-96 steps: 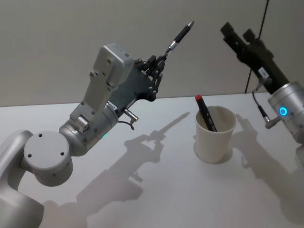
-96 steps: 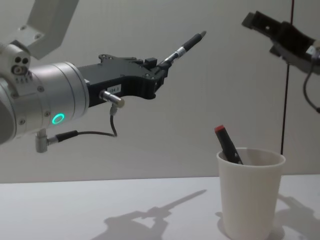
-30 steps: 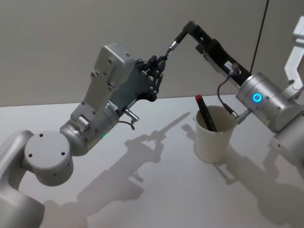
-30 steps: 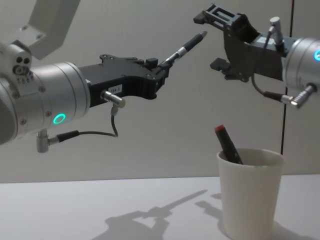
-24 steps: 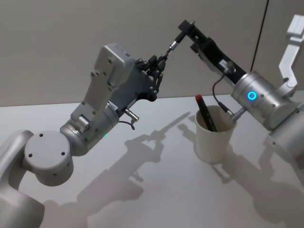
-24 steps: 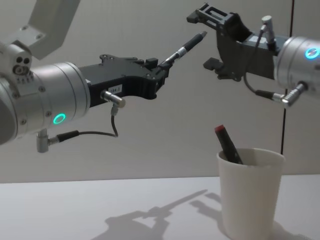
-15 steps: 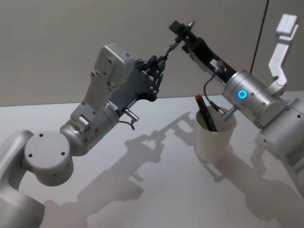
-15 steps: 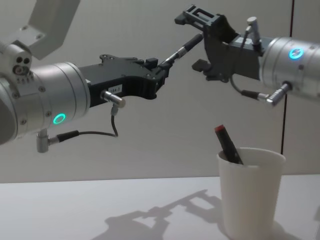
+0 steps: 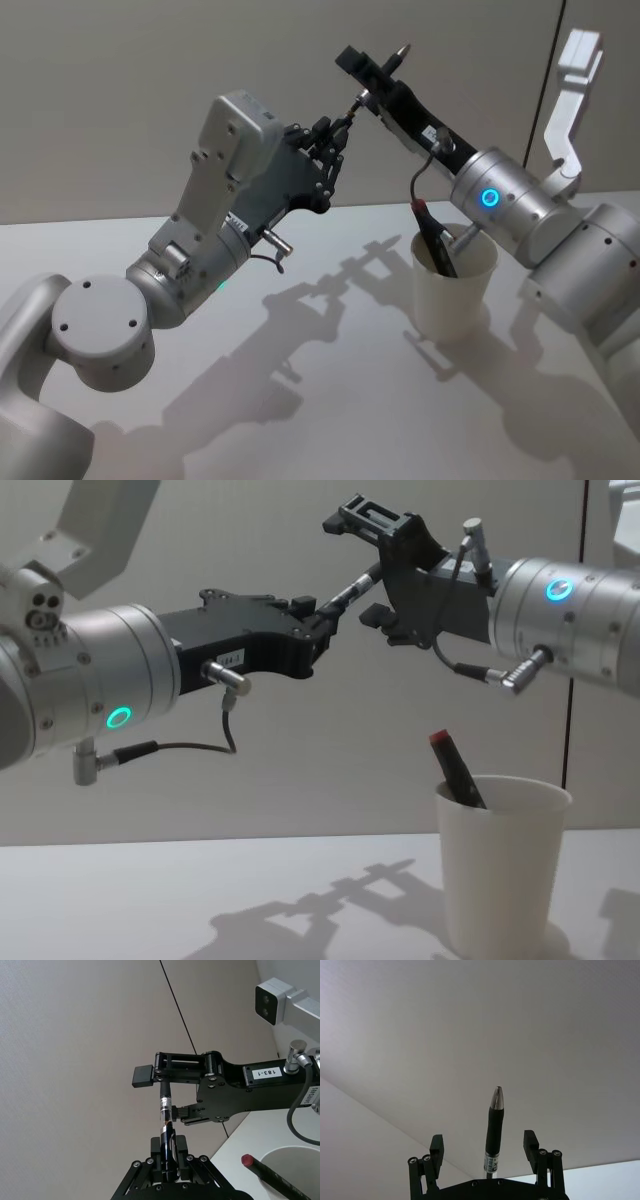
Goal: Place the pen into the pen holder.
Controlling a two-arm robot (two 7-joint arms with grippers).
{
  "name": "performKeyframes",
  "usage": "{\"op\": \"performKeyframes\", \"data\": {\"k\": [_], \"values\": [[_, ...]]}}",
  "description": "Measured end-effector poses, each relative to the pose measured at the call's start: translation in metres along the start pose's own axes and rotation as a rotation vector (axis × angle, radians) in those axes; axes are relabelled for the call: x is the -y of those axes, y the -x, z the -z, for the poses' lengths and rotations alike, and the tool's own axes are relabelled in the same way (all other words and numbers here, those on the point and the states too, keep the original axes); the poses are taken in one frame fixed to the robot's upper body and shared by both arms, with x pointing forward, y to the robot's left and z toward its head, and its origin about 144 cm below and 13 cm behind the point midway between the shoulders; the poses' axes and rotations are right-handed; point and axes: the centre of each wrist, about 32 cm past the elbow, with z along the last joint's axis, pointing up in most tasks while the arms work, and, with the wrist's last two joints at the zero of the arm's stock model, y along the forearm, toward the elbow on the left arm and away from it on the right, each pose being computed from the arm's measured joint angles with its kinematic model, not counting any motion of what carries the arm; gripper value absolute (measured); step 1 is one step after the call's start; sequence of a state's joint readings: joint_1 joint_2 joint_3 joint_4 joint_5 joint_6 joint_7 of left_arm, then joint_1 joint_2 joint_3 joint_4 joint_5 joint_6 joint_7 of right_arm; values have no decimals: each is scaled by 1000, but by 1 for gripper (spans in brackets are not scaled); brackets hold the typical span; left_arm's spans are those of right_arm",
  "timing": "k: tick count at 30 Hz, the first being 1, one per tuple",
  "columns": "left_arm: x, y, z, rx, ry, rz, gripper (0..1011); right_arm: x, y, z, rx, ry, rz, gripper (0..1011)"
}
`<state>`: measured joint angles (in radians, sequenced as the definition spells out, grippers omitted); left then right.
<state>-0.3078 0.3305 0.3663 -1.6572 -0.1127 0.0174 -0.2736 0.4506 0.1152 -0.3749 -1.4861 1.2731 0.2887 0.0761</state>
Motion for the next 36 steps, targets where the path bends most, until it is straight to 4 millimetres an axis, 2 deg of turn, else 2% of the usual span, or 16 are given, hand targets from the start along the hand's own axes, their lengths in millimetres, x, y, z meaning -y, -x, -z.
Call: {"op": "performKeyframes", "data": {"k": [14, 16, 23, 24, 27, 34, 35, 36], "values": [[0, 0, 0, 0, 0, 0, 178, -2, -2, 2, 2, 4, 2, 1002], [0, 0, 0, 0, 0, 0, 178, -2, -3, 2, 2, 4, 2, 974], [0, 0, 0, 0, 0, 0, 178, -2, -4, 3, 1, 4, 2, 829], [0, 0, 0, 0, 0, 0, 178, -2, -4, 3, 1, 4, 2, 776], [0, 0, 0, 0, 0, 0, 178, -2, -4, 3, 1, 4, 2, 717], [0, 0, 0, 0, 0, 0, 178, -2, -4, 3, 1, 4, 1, 476], [0, 0, 0, 0, 0, 0, 178, -2, -4, 3, 1, 4, 1, 416], [0, 0, 0, 0, 0, 0, 178, -2, -4, 3, 0, 4, 1, 416]]}}
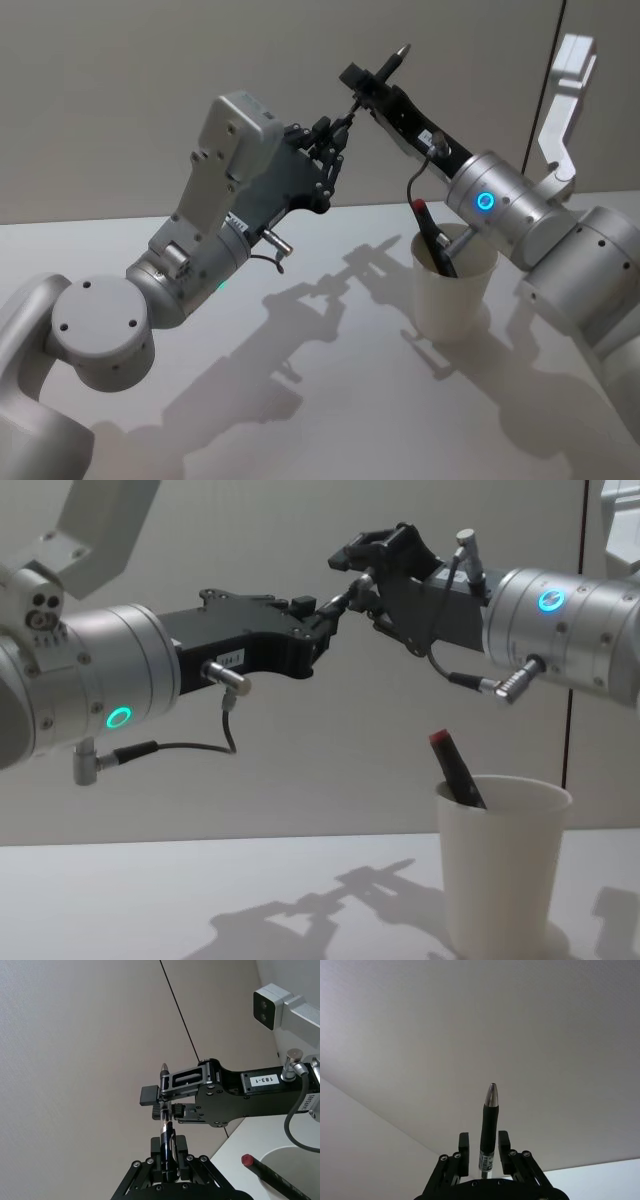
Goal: Place the pen into the pen holder.
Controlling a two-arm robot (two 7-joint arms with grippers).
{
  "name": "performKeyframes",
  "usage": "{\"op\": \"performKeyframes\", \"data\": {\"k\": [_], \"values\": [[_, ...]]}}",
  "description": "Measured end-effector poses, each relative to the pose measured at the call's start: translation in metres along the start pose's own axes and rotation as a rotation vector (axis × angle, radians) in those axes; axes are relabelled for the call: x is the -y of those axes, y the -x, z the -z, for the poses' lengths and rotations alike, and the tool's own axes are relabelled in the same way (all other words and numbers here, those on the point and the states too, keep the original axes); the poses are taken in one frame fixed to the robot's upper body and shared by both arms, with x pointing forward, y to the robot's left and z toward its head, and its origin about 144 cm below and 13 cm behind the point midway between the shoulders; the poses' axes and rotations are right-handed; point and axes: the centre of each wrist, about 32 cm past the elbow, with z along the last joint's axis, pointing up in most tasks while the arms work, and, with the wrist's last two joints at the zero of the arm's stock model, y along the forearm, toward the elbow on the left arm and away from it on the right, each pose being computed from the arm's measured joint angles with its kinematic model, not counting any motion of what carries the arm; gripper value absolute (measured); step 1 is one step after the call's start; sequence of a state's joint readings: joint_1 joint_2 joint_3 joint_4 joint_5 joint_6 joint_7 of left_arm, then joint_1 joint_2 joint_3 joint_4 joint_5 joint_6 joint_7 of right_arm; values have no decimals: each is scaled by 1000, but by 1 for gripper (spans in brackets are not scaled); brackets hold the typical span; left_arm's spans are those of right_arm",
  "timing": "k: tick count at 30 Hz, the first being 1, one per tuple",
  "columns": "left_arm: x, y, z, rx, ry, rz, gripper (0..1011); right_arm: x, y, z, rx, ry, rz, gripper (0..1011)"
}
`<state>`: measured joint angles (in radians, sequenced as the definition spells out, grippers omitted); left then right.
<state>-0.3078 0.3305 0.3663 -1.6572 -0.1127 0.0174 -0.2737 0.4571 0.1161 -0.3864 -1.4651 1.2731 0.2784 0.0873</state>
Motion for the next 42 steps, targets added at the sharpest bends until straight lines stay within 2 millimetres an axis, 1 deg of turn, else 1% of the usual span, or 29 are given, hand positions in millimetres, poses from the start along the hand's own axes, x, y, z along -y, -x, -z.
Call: {"op": "performKeyframes", "data": {"k": [1, 2, 6, 10, 27, 29, 33, 35, 37, 42], "values": [[0, 0, 0, 0, 0, 0, 178, 0, 0, 0, 0, 0, 0, 368], [0, 0, 0, 0, 0, 0, 178, 0, 0, 0, 0, 0, 0, 357], [0, 0, 0, 0, 0, 0, 178, 0, 0, 0, -1, 0, 0, 190], [0, 0, 0, 0, 0, 0, 178, 0, 0, 0, -1, 0, -2, 131], [0, 0, 0, 0, 0, 0, 181, 0, 0, 0, -1, -1, 0, 131], [0, 0, 0, 0, 0, 0, 211, 0, -1, 0, 0, -1, 1, 131], [0, 0, 0, 0, 0, 0, 371, 0, -1, 0, 0, -1, 1, 131], [0, 0, 0, 0, 1, 0, 405, 0, -1, 0, 0, -1, 1, 131], [0, 0, 0, 0, 0, 0, 488, 0, -1, 0, 0, -1, 1, 131], [0, 0, 0, 0, 0, 0, 652, 0, 0, 0, 0, 0, 0, 131]]}}
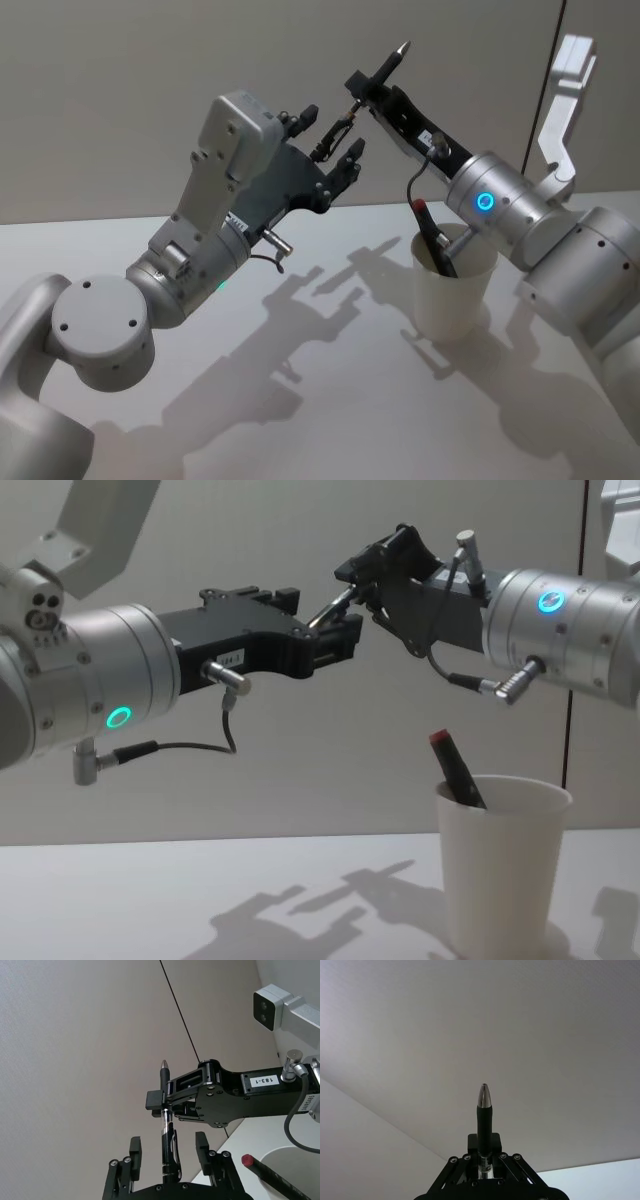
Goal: Place the pen into the pen holder.
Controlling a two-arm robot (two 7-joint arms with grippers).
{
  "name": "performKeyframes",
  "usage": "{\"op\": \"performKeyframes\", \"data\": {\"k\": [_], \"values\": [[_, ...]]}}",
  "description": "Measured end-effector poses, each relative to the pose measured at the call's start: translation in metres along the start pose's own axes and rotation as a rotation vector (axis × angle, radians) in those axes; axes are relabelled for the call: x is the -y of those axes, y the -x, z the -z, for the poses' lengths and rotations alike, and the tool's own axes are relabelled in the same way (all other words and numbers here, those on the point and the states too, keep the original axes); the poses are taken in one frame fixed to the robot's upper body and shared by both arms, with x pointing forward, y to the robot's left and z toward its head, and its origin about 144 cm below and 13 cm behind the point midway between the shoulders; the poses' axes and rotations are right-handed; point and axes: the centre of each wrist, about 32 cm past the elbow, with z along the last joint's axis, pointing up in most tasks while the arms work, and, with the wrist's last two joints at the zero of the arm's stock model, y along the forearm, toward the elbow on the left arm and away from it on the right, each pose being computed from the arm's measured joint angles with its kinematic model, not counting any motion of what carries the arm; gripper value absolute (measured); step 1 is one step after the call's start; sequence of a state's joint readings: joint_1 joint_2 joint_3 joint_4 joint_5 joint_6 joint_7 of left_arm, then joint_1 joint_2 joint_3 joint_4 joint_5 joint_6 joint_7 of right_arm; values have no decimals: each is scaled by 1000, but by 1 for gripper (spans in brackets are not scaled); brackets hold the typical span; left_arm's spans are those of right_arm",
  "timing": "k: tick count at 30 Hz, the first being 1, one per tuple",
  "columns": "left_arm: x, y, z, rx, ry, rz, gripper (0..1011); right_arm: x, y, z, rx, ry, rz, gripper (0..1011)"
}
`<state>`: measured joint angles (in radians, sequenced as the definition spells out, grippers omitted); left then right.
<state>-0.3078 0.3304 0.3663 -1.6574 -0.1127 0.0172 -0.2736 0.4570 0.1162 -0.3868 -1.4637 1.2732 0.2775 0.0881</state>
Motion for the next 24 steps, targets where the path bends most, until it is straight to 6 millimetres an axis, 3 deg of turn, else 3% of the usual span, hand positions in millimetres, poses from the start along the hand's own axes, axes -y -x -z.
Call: {"op": "performKeyframes", "data": {"k": [9, 14, 24], "values": [[0, 0, 0, 0, 0, 0, 909, 1, 4, -4, 12, -40, -21, 131], [0, 0, 0, 0, -1, 0, 1001, 3, 10, -12, 37, -96, -46, 130], [0, 0, 0, 0, -1, 0, 1001, 15, 20, -32, 136, -206, -86, 131]]}}
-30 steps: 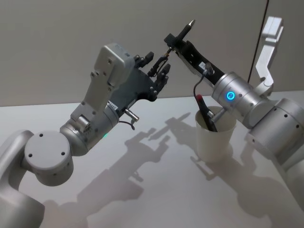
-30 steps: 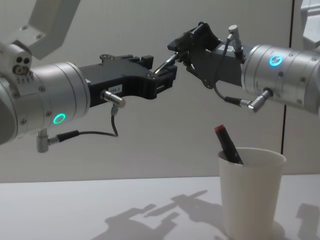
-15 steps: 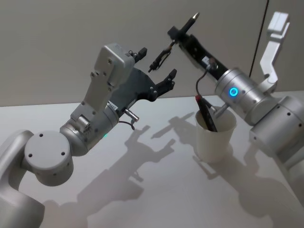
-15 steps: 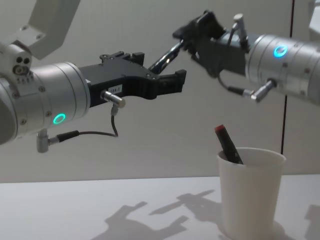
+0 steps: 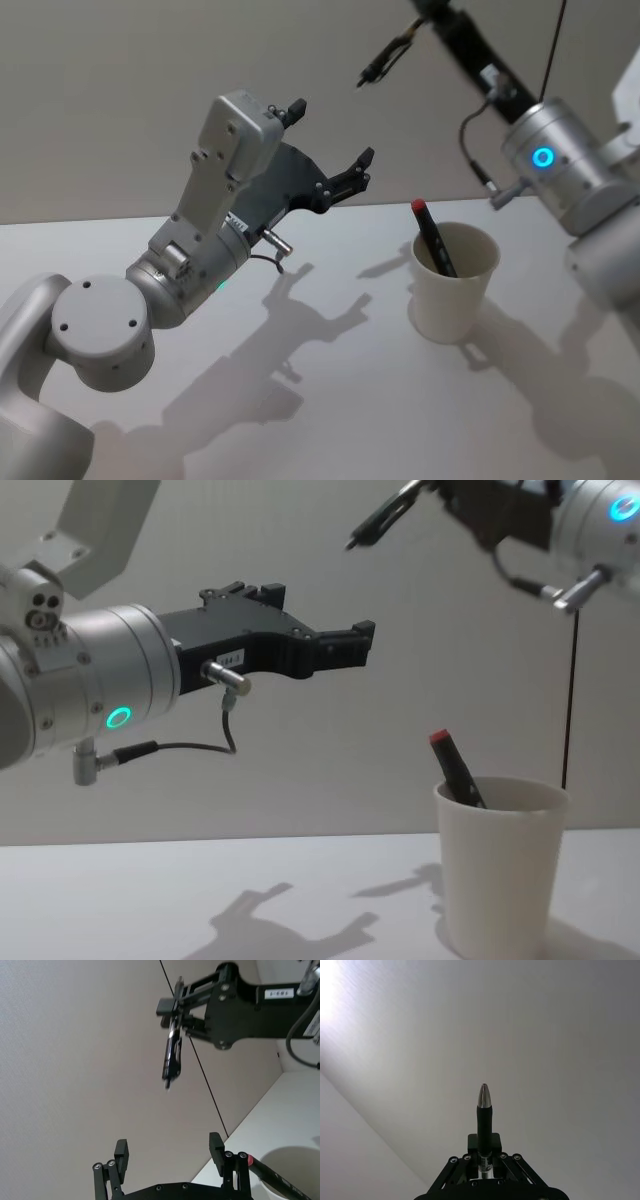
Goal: Place the pen into the pen holder.
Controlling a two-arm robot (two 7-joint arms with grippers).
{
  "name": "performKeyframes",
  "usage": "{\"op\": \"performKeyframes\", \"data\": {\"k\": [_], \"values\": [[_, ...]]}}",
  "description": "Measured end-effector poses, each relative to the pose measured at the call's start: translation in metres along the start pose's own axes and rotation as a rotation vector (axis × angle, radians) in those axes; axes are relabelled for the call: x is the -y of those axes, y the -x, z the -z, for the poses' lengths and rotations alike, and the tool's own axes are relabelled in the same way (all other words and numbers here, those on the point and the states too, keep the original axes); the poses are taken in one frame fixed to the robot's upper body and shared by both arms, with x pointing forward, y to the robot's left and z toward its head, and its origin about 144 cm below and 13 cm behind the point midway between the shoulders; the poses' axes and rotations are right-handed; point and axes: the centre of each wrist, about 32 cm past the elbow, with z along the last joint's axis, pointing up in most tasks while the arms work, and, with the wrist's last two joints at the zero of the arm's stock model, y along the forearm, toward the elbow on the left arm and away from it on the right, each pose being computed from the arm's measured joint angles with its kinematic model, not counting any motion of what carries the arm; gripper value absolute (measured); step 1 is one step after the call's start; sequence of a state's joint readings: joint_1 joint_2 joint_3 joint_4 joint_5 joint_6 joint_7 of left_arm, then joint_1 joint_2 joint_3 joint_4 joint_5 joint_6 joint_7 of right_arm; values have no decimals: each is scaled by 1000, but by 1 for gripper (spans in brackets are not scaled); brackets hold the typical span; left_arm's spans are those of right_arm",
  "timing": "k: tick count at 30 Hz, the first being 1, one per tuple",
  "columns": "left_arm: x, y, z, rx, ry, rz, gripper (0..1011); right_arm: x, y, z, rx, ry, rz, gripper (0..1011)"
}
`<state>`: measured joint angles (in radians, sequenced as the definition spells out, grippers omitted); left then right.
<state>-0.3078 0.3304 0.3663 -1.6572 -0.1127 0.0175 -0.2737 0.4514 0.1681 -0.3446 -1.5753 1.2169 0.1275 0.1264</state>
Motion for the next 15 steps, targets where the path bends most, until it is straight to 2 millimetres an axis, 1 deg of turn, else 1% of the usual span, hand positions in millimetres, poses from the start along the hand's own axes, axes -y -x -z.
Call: {"op": "performKeyframes", "data": {"k": [6, 9, 15], "values": [[0, 0, 0, 0, 0, 0, 1001, 9, 2, -11, 81, -35, -16, 131], [0, 0, 0, 0, 0, 0, 1001, 18, 3, -18, 142, -47, -22, 131], [0, 0, 0, 0, 0, 0, 1001, 31, 3, -24, 232, -52, -23, 131]]}}
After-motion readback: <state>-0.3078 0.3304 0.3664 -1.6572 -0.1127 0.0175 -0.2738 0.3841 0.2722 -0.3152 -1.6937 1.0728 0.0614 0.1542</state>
